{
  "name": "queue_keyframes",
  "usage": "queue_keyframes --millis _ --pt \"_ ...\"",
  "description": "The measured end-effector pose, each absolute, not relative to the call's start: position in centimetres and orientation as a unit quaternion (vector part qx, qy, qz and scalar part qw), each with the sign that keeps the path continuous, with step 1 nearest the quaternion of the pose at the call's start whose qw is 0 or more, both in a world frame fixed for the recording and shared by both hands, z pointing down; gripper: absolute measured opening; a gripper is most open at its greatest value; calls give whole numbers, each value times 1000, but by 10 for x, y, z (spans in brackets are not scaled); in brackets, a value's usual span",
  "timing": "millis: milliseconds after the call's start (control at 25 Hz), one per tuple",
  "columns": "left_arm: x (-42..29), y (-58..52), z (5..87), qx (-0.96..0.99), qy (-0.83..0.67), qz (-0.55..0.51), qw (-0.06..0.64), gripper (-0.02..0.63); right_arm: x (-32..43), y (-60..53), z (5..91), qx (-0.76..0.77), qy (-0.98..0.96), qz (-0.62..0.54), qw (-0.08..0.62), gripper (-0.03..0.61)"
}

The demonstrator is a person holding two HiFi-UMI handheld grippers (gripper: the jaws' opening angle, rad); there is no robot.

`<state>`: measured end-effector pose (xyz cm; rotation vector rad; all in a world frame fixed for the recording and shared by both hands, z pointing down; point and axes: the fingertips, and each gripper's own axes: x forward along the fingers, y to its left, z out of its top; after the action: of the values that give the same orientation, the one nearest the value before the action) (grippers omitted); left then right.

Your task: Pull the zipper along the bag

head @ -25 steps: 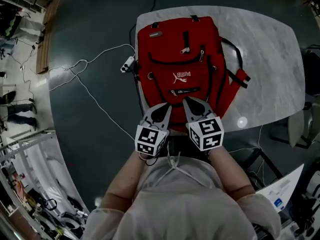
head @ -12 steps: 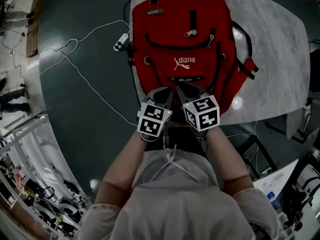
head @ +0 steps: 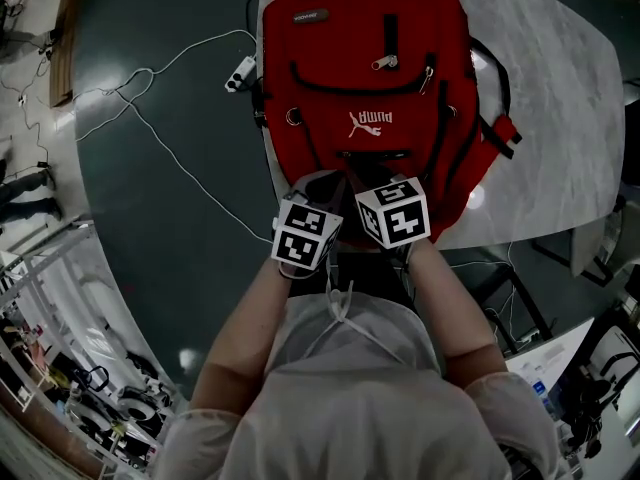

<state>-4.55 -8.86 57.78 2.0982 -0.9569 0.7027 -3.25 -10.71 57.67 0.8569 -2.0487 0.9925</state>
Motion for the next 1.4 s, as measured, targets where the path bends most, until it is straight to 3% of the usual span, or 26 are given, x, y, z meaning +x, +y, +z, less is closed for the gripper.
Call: queue_keyframes --millis 320,1400 --pt "-46 -91 580 801 -362 280 385 18 -36 -111 582 300 -793 348 402 33" --pt "-46 -90 583 798 -377 307 355 18 2 -111 560 287 -805 323 406 26"
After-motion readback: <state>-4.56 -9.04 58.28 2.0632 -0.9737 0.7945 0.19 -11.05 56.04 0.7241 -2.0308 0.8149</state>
